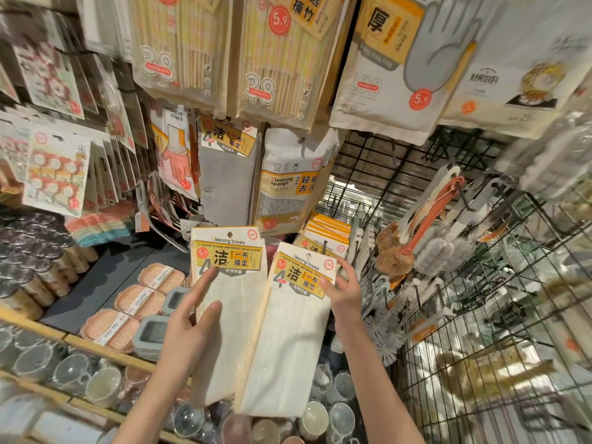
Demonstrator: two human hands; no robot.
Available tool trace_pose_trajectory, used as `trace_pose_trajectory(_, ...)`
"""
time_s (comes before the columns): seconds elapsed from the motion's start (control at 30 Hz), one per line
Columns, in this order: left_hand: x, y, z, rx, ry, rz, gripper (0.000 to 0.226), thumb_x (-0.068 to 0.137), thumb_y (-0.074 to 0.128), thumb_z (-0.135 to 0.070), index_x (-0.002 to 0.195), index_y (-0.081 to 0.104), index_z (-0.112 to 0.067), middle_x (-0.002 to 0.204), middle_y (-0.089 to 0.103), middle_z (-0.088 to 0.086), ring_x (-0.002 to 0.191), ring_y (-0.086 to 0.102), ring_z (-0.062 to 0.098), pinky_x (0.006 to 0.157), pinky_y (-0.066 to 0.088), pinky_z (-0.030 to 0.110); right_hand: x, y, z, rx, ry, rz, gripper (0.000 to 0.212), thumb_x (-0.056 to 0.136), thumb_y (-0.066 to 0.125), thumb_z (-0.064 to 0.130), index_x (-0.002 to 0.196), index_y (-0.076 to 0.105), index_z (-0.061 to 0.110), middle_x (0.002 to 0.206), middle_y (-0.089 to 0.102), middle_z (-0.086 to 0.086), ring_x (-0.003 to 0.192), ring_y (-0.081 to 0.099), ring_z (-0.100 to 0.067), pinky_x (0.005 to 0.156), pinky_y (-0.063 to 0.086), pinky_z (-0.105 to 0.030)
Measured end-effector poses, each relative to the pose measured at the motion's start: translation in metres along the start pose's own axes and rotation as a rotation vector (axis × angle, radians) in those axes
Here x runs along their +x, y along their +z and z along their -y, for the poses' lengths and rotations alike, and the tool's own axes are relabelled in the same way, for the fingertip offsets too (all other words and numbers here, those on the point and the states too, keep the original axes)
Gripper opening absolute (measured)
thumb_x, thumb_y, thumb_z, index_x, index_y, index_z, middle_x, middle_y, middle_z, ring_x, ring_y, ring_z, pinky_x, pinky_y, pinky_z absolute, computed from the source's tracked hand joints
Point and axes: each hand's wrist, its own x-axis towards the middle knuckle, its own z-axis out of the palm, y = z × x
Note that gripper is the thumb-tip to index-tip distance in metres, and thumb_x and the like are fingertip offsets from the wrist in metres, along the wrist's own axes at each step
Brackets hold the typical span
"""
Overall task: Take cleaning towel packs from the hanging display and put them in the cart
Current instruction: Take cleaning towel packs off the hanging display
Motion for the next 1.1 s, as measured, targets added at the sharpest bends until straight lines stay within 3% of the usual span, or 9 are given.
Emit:
trace_pose_trajectory(0.17, 0.004, -0.001, 0.002, 0.004, 0.005, -0.015, 0.052, 0.093, 0.055, -0.01, 0.129, 0.046, -0.045, 0.12, 0.042, -0.052, 0.116, 0.034, -0.029, 0.103, 0.029, 0.025, 0.01, -0.008, -0.007, -0.024, -0.001, -0.096, 0.048, 0.085, 0.056, -0.011, 0.126, 0.05, 0.013, 0.117, 0.063, -0.018, 0.093, 0.064, -0.024, 0.061, 0.054, -0.017)
trace_pose_trajectory(0.27, 0.008, -0.004, 0.003, 0.005, -0.01, -0.014, 0.052, 0.092, 0.055, -0.01, 0.125, 0.046, -0.05, 0.12, 0.042, -0.052, 0.115, 0.033, -0.029, 0.102, 0.027, 0.02, 0.021, -0.012, -0.013, -0.057, 0.02, -0.157, 0.051, 0.084, 0.055, -0.011, 0.131, 0.048, 0.01, 0.12, 0.061, -0.017, 0.102, 0.063, -0.028, 0.06, 0.055, -0.015)
trace_pose_trajectory(0.33, 0.01, -0.007, 0.005, -0.004, -0.02, -0.02, 0.051, 0.093, 0.054, -0.01, 0.125, 0.046, -0.05, 0.122, 0.042, -0.049, 0.116, 0.033, -0.029, 0.102, 0.026, 0.021, 0.029, -0.012, -0.019, -0.075, 0.025, -0.175, 0.052, 0.084, 0.055, -0.011, 0.131, 0.047, 0.01, 0.122, 0.06, -0.017, 0.11, 0.06, -0.031, 0.065, 0.057, -0.019)
trace_pose_trajectory(0.43, 0.013, -0.01, 0.007, -0.002, -0.039, -0.034, 0.051, 0.093, 0.054, -0.011, 0.126, 0.046, -0.05, 0.128, 0.043, -0.042, 0.114, 0.032, -0.031, 0.104, 0.026, 0.024, 0.04, -0.01, -0.028, -0.13, 0.026, -0.203, 0.052, 0.082, 0.056, -0.011, 0.129, 0.049, 0.011, 0.125, 0.058, -0.018, 0.117, 0.056, -0.032, 0.083, 0.054, -0.039)
trace_pose_trajectory(0.63, 0.017, -0.014, 0.003, 0.021, -0.066, -0.078, 0.054, 0.092, 0.055, -0.008, 0.127, 0.044, -0.047, 0.126, 0.04, -0.039, 0.104, 0.031, -0.037, 0.104, 0.026, 0.024, 0.052, -0.012, -0.035, -0.197, 0.006, -0.24, 0.051, 0.082, 0.056, -0.006, 0.127, 0.05, 0.016, 0.117, 0.063, -0.015, 0.1, 0.064, -0.027, 0.074, 0.052, -0.033)
trace_pose_trajectory(0.87, 0.021, -0.012, 0.007, 0.04, -0.09, -0.053, 0.055, 0.091, 0.057, -0.012, 0.129, 0.045, -0.05, 0.12, 0.04, -0.05, 0.105, 0.03, -0.037, 0.105, 0.027, 0.028, 0.058, -0.013, -0.043, -0.222, -0.015, -0.273, 0.051, 0.082, 0.057, -0.004, 0.126, 0.051, 0.022, 0.122, 0.058, -0.009, 0.108, 0.056, -0.024, 0.09, 0.051, -0.047)
trace_pose_trajectory(0.97, 0.022, -0.011, 0.006, 0.04, -0.093, -0.049, 0.054, 0.092, 0.056, -0.012, 0.13, 0.045, -0.049, 0.119, 0.039, -0.052, 0.106, 0.03, -0.037, 0.104, 0.027, 0.027, 0.059, -0.019, -0.047, -0.207, 0.01, -0.294, 0.049, 0.084, 0.057, -0.005, 0.123, 0.053, 0.024, 0.125, 0.058, -0.009, 0.112, 0.055, -0.025, 0.089, 0.052, -0.045)
trace_pose_trajectory(1.1, 0.023, -0.009, 0.005, 0.054, -0.081, -0.043, 0.054, 0.092, 0.056, -0.012, 0.132, 0.043, -0.046, 0.13, 0.039, -0.039, 0.104, 0.029, -0.039, 0.102, 0.026, 0.027, 0.063, -0.023, -0.047, -0.209, 0.012, -0.322, 0.047, 0.085, 0.058, -0.006, 0.125, 0.053, 0.017, 0.127, 0.056, -0.01, 0.114, 0.055, -0.027, 0.083, 0.052, -0.036)
